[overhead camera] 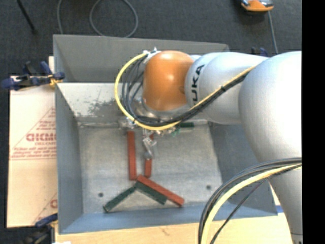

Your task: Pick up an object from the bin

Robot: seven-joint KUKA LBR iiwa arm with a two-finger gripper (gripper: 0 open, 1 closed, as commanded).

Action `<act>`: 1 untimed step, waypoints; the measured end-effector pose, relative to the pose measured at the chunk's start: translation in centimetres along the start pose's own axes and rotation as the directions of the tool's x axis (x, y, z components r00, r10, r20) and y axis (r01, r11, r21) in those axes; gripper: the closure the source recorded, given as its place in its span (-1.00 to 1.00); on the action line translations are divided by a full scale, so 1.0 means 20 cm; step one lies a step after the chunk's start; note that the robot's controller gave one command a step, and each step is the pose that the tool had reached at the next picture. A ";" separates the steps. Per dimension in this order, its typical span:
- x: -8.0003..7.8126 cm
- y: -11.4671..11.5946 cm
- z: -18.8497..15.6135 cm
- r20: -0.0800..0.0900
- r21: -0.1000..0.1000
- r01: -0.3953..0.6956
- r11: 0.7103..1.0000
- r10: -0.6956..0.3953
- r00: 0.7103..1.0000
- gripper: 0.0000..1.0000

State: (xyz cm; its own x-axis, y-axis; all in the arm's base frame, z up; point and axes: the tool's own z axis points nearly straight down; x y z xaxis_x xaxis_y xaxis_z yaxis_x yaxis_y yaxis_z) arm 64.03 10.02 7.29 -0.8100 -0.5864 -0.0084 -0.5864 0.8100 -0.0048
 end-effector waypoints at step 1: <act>-0.01 -0.01 -0.01 0.004 -0.002 -0.007 1.000 0.007 1.000 -1.00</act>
Offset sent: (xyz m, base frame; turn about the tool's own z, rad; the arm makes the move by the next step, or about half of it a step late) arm 0.0000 0.0000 0.0000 0.0000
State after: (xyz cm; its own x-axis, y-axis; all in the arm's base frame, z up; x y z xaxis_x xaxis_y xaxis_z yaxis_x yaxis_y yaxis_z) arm 64.31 10.04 7.59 -0.8139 -0.5809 -0.0120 -0.5809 0.8140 -0.0024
